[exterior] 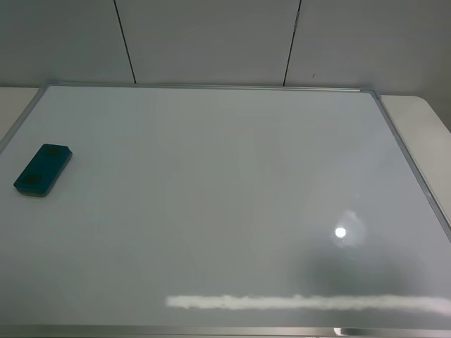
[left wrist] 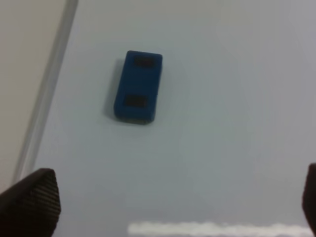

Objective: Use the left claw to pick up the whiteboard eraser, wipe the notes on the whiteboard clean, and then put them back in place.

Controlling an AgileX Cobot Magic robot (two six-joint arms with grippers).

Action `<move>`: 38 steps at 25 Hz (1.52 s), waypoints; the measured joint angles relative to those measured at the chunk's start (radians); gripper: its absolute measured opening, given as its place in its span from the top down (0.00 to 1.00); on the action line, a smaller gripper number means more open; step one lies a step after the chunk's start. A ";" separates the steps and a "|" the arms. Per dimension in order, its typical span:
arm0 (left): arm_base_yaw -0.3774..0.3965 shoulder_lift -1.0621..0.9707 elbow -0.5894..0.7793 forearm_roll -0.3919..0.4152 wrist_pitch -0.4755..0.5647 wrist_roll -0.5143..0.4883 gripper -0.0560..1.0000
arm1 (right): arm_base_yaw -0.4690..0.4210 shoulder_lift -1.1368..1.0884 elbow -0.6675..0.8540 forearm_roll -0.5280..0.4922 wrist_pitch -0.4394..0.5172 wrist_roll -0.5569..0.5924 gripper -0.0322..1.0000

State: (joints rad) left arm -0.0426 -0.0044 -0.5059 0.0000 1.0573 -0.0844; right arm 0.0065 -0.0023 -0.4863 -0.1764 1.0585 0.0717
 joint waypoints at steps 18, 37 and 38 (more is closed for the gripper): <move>-0.007 0.000 0.000 0.000 -0.001 0.005 0.01 | 0.000 0.000 0.000 0.000 0.000 0.000 0.01; -0.007 0.000 0.000 0.000 -0.001 0.005 0.01 | 0.000 0.000 0.000 0.000 0.000 0.000 0.01; -0.007 0.000 0.000 0.000 -0.001 0.005 0.01 | 0.000 0.000 0.000 0.000 0.000 0.000 0.01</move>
State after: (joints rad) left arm -0.0499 -0.0044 -0.5059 0.0000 1.0565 -0.0799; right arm 0.0065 -0.0023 -0.4863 -0.1764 1.0585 0.0717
